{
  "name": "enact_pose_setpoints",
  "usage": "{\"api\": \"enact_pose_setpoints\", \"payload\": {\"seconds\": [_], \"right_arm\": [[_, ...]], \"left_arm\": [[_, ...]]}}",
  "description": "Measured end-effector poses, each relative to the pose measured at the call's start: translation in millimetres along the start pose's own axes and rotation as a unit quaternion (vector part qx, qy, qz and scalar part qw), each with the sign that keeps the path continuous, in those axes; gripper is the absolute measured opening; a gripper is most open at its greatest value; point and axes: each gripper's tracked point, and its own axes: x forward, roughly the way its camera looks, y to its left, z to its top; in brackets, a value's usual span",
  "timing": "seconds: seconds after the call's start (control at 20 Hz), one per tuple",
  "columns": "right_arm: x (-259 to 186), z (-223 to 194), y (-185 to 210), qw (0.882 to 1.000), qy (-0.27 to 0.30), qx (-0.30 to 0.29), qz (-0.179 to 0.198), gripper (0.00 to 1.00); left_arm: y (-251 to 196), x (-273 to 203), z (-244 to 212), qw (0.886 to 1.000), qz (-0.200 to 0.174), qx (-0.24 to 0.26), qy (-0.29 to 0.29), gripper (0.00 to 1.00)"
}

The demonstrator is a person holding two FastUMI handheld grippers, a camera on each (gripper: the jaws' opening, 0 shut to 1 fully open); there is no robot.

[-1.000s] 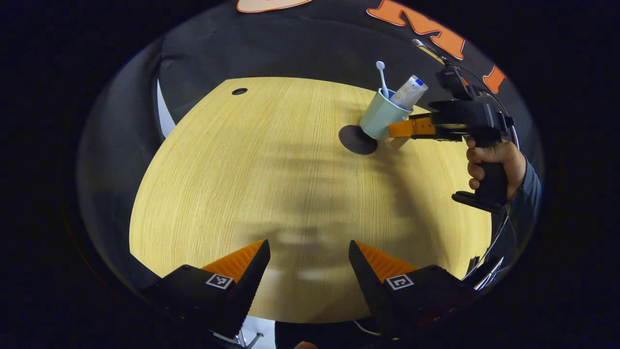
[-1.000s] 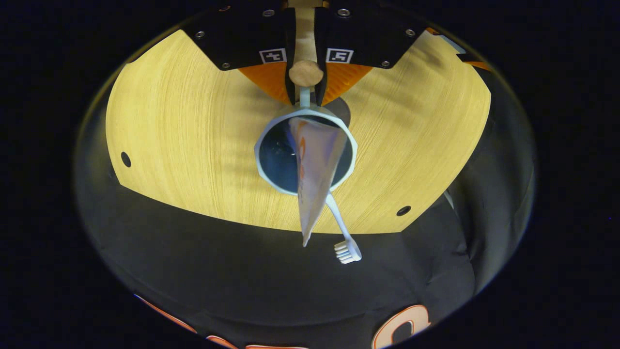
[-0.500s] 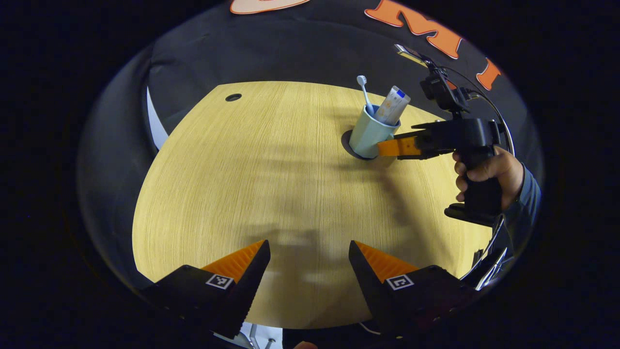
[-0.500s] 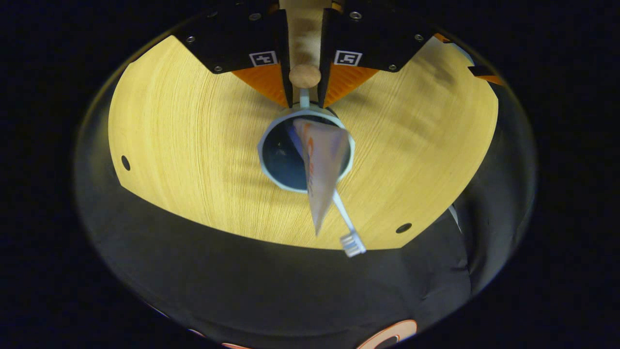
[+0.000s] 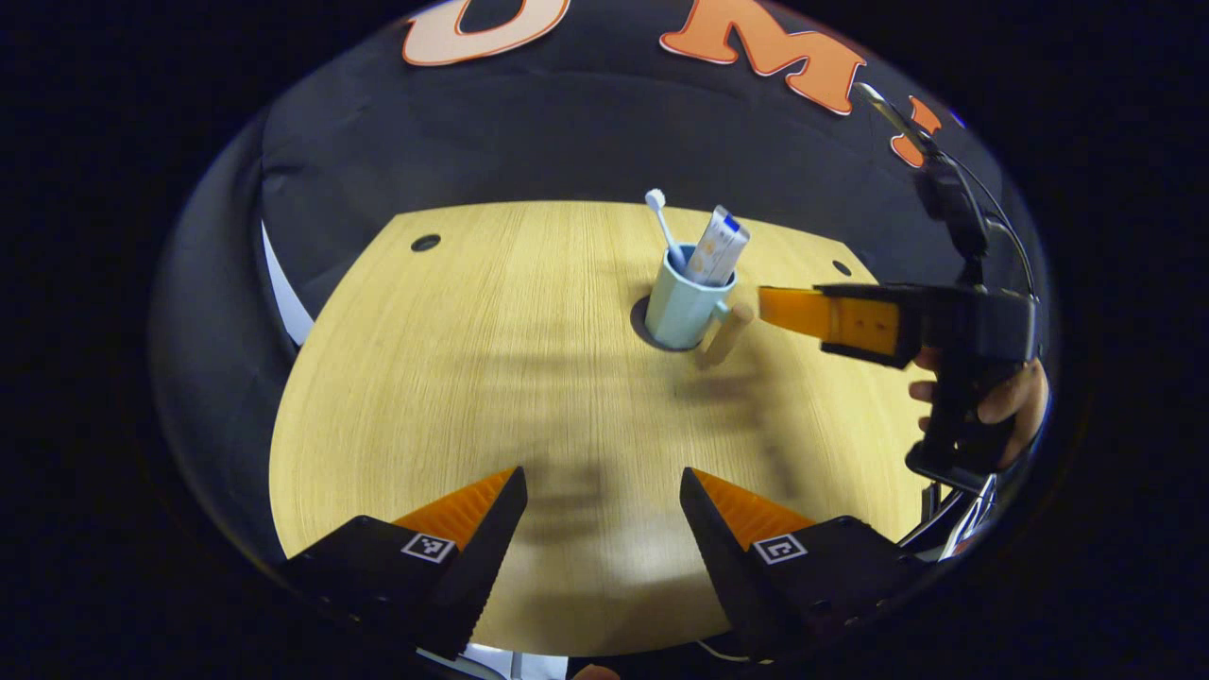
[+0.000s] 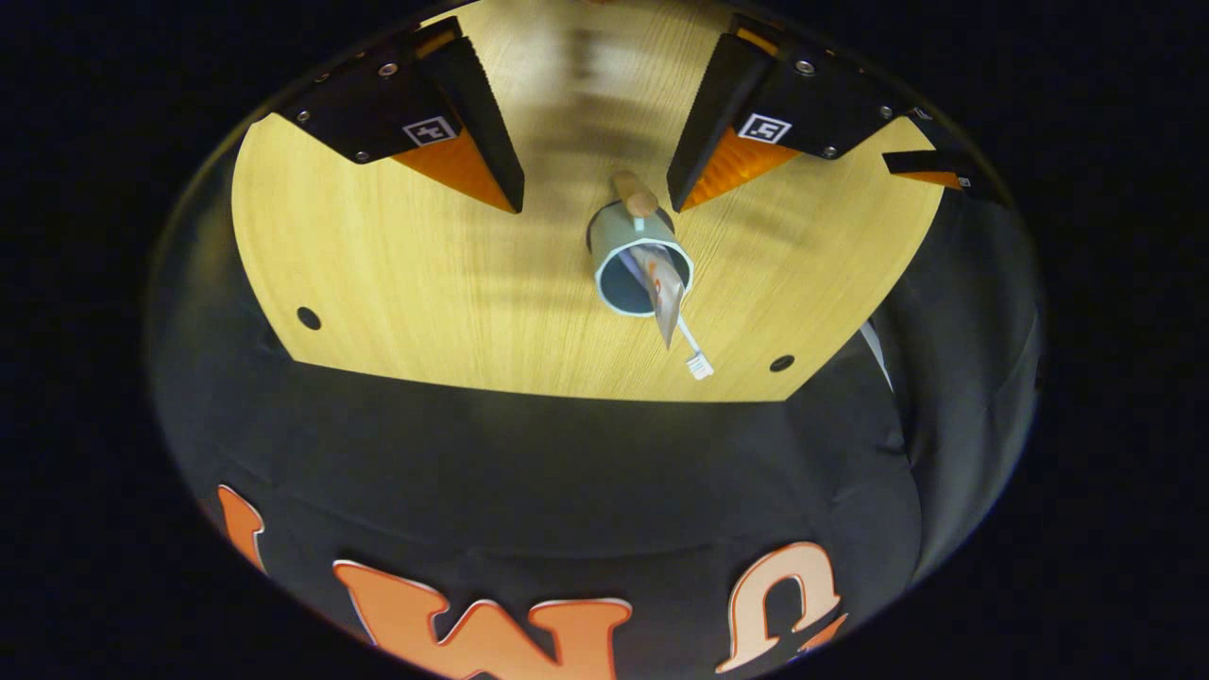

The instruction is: Put the toothbrush and toothpaste on the desktop into the cup, then pick up the cup and place it on the coaster on the desktop.

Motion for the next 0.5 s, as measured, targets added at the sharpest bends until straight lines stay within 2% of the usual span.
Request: {"api": "enact_pose_setpoints", "payload": {"seconds": [0.25,0.5], "right_arm": [[-80,18,-40,0.997,-0.077,0.011,-0.021,0.94],[-172,34,-65,0.984,-0.178,0.004,-0.019,0.95]], "left_arm": [[-34,-37,36,0.996,-0.009,0.013,-0.089,0.98],[-68,-100,62,0.980,0.017,0.017,-0.199,0.98]]}}
